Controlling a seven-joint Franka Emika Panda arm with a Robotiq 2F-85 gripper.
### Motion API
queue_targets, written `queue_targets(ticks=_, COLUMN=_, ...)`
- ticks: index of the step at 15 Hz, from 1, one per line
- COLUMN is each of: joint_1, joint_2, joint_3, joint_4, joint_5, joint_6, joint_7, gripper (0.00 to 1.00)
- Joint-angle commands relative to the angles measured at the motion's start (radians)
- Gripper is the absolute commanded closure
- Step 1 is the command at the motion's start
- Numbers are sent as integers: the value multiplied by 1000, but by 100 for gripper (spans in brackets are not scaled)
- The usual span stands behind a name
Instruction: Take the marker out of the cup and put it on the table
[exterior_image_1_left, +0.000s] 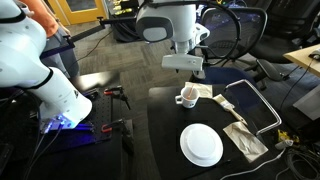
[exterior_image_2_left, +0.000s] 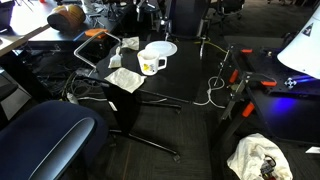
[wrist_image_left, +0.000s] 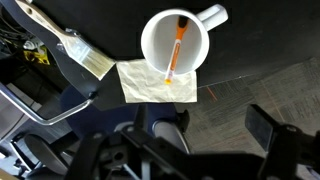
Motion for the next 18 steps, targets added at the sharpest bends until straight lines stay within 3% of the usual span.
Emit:
queue_targets(ticks=1, joint_1=-29, joint_2=83, joint_3=35, joint_4=70, joint_5=64, joint_6=1, joint_7=-128, gripper=0)
queue_targets(ticks=4, joint_1=-18, joint_2=143, joint_3=14, joint_4=104, joint_5=24, joint_6=3, joint_7=-116, gripper=0)
queue_targets(ticks=5, joint_1=-75, joint_2=159, joint_3=63, joint_4=111, joint_5=-41, joint_6=4, joint_7=-63, gripper=0)
queue_targets(ticks=7, joint_1=-72, joint_2=164, joint_3=59, joint_4=117, joint_5=-110, joint_6=-15, joint_7=-2, gripper=0)
queue_targets(ticks=8, joint_1=-105, joint_2=155, joint_3=91, joint_4=94, joint_5=-105, joint_6=2, joint_7=-19, gripper=0)
queue_targets(ticks=11, joint_1=-97, joint_2=170, joint_3=74, joint_4=107, joint_5=-149, joint_6=16, joint_7=39, gripper=0)
queue_targets(ticks=15, joint_1=-157, joint_2=185, joint_3=113, joint_4=121, joint_5=-150, joint_6=7, joint_7=41, gripper=0)
queue_targets(ticks=16, joint_1=-170, joint_2=187, joint_3=120, joint_4=122, joint_5=-148, joint_6=6, joint_7=38, gripper=3)
queue_targets(ticks=18, joint_1=-193, joint_2=195, joint_3=137, joint_4=125, joint_5=-143, joint_6=5, joint_7=35, gripper=22)
